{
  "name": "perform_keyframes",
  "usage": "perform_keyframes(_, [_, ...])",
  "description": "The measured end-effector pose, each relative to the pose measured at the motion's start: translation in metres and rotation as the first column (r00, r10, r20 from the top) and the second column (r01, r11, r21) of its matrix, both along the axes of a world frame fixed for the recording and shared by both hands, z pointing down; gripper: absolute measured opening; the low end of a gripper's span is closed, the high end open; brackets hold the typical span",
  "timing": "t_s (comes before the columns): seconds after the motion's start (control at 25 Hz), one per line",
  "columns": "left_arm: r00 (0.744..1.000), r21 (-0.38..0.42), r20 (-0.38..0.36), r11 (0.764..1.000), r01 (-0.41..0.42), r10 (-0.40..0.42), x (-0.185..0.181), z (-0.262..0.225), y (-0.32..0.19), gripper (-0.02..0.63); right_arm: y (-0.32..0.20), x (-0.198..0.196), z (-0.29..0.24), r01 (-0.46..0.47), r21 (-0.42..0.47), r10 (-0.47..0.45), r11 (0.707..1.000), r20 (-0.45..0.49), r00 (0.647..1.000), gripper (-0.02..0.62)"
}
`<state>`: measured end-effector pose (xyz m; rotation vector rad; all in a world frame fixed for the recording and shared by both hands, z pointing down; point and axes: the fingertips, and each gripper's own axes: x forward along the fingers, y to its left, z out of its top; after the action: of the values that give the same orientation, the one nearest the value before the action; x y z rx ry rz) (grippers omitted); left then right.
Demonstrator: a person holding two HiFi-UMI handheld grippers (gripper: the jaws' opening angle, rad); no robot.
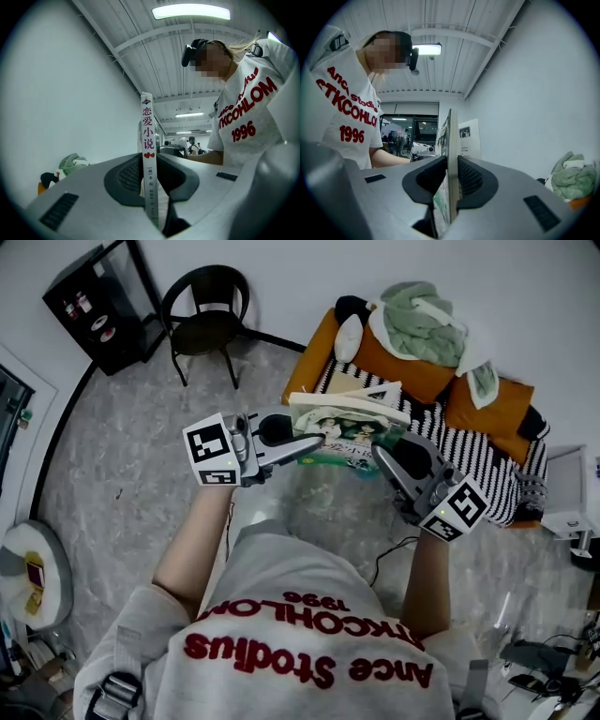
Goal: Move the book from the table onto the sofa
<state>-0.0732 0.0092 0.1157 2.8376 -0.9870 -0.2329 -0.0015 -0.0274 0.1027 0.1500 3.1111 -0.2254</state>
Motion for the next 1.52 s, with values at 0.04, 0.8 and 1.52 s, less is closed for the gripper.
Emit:
perform_keyframes(0.04, [1.0, 0.002, 0.0, 1.0, -0.004, 0.004, 0.0, -0.001, -0.003, 0.074, -0.003, 0.0, -0.001, -0.005, 0.005, 0.005, 1.0, 0.0, 1.0, 0.084])
perform_keyframes(0.8, [0.995, -0.01, 0.029, 0.996, -0.093, 0.094, -0.017, 0.027, -0.103, 0.074, -0.094, -0.015, 0.029, -0.108, 0.02, 0.108, 0.994, -0.053, 0.993, 0.086])
perform_keyframes(1.52, [0.988, -0.033, 0.048, 0.989, -0.147, 0.148, -0.104, 0.055, -0.314, 0.074, -0.303, -0.101, 0.06, -0.21, 0.051, 0.214, 0.976, -0.096, 0.972, 0.095])
